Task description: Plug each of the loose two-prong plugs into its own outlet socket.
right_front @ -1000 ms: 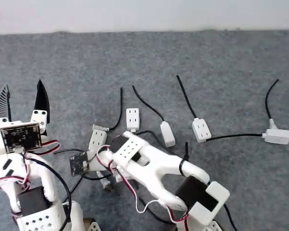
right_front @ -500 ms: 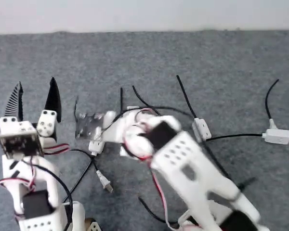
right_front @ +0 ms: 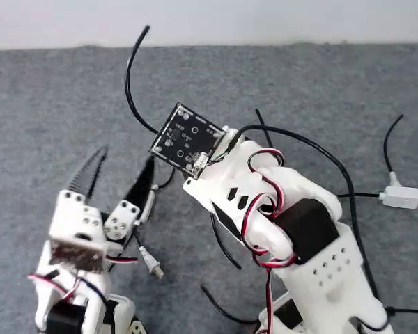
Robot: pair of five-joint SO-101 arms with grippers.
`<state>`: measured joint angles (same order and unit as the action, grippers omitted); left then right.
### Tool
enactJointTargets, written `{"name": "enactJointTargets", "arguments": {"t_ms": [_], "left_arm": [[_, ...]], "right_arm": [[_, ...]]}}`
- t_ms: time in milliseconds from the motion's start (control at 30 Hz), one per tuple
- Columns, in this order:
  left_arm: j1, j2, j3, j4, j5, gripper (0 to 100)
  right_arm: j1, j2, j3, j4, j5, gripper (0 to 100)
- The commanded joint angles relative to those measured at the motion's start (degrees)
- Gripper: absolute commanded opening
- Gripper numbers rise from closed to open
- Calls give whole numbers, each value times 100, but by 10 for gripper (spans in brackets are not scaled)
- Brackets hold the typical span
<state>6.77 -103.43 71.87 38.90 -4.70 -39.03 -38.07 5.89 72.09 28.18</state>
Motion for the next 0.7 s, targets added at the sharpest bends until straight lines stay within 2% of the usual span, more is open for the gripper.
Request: {"name": "enactJointTargets", "arguments": {"t_ms": [0,367,667], "left_arm": [[457,-97,163,9,-62,246],[1319,-97,268,158,-62,246],[1240,-105,198,18,-62,246]], "right_arm": [[-40,-154,-642,-180,-105,9],[-541,-145,-712,-330,-185,9],[-716,-154,-703,66,-193,9]]}}
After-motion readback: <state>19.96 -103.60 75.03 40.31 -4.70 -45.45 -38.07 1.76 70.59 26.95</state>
